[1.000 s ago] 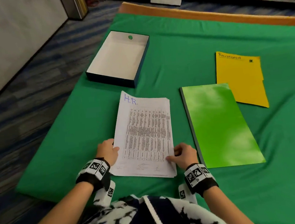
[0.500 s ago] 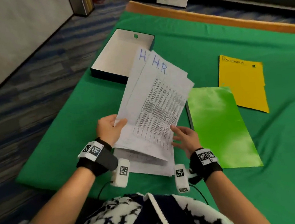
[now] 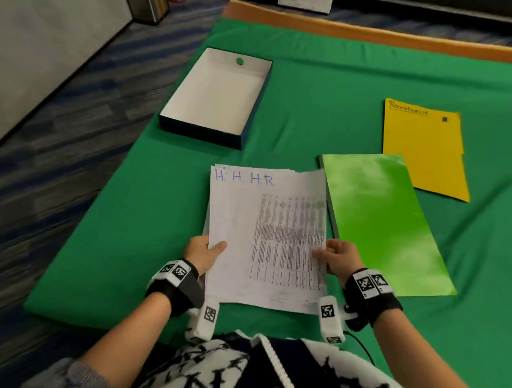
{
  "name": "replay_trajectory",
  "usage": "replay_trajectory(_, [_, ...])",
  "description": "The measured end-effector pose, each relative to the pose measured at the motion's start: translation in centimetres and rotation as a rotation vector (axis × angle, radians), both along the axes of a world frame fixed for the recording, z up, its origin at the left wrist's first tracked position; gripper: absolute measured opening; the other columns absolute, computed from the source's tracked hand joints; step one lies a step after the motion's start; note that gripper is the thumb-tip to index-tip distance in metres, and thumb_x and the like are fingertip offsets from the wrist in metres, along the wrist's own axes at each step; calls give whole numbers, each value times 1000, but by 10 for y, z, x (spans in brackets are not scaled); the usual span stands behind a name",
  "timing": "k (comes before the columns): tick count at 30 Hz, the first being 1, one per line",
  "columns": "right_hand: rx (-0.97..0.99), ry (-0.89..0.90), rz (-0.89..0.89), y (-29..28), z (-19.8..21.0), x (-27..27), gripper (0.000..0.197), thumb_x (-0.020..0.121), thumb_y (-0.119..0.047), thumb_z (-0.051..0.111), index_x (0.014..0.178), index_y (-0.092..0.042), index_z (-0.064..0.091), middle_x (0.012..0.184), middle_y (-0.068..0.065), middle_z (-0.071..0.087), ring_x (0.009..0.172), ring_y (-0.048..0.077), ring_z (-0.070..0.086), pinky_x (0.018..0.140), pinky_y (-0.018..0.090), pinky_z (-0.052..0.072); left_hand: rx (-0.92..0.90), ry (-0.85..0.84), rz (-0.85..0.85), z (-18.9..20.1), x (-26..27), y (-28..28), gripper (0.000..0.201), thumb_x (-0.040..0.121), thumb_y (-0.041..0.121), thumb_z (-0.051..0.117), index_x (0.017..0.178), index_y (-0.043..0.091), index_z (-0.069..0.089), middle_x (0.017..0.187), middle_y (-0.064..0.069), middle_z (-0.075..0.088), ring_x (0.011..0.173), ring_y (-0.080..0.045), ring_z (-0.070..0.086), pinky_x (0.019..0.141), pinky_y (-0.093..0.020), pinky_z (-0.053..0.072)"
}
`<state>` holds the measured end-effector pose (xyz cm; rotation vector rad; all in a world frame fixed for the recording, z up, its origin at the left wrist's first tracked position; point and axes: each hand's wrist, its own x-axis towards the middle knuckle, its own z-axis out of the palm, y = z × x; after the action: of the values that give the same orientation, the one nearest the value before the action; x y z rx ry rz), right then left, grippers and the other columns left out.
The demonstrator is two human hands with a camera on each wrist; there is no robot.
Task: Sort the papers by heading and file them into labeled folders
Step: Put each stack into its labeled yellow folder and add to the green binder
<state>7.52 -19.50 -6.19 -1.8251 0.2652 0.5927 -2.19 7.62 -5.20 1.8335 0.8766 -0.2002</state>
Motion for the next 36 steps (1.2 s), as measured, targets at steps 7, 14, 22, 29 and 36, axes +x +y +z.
replay_trajectory(7, [-318,-158,-172,-21,-9,26,29,85,7,47,112,5,58,107,24,65,94,34,63,82,41,51,1,59,-32,-23,5,17,31,92,28,54,68,11,43,72,-10,42,70,-19,39,65,-29,31])
replay_trajectory(14, [-277,-97,-45,-3,-10,16,27,82,4,56,109,0,58,104,19,67,92,30,64,88,44,52,39,-29,-123,-20,9,14,33,90,31,57,68,11,44,64,-8,40,61,-16,38,59,-30,38])
replay_trajectory(22, [-109,-133,-83,13,-1,17,61,55,-39,89,99,-5,62,89,1,68,79,17,65,74,31,53,-48,-369,-328,6,5,-12,25,95,8,49,117,12,60,111,-4,67,96,-16,65,88,-30,52])
replay_trajectory(29, [244,12,-152,-2,19,21,86,42,-31,92,115,0,59,106,16,70,94,31,68,83,47,55,-149,-309,-249,17,13,-8,55,92,57,33,118,17,61,120,3,61,107,-13,58,92,-23,43])
replay_trajectory(36, [216,-41,-322,-19,22,30,45,80,-14,71,121,-1,55,97,2,67,85,17,65,85,40,51,444,33,-267,-9,24,19,75,71,30,79,132,3,45,132,-16,44,121,-29,42,104,-33,31])
